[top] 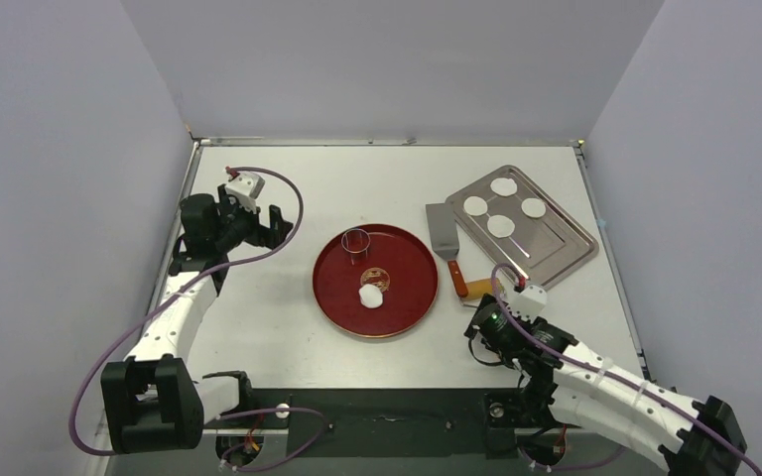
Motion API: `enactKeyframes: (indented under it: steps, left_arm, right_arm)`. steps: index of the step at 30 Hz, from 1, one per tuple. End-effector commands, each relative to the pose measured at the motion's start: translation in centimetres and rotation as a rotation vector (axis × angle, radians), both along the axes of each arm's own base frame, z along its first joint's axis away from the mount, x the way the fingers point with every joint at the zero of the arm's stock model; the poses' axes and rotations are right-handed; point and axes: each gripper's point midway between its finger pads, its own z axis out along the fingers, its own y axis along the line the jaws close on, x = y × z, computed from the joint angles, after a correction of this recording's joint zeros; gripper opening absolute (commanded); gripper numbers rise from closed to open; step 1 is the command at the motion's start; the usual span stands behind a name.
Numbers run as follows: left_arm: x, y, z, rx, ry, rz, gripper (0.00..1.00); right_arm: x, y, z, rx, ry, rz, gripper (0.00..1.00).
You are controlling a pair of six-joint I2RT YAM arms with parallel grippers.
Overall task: Roll out the dumpling wrappers from the dough
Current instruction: Pick up the rolling pin from the center of the board.
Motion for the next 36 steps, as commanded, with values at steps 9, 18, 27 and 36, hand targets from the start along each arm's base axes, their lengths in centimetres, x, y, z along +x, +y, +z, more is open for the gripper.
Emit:
enactKeyframes:
  steps: [9, 18, 27, 36]
  left_arm:
    - [-1.3, -1.2, 0.9, -0.010, 0.007, -0.072, 0.92]
    - [-1.1, -1.4, 1.8, -0.030, -0.005, -0.076, 0.92]
    - [-1.0, -1.3, 2.4, -0.049, -0.001, -0.058, 0.91]
    - [-0.9, -1.3, 2.3, -0.056, 0.006, -0.053, 0.91]
  right_arm:
    - [1.0, -0.3, -0.3, -0.160, -0.003, -0.030, 0.81]
    - [0.9, -0.5, -0.2, -0.146, -0.015, -0.029, 0.67]
    - [-0.7, 3.3, -2.3, -0.080, 0.104, 0.069, 0.49]
    - [-0.6, 3.0, -2.9, -0.191, 0.101, 0.064, 0.21]
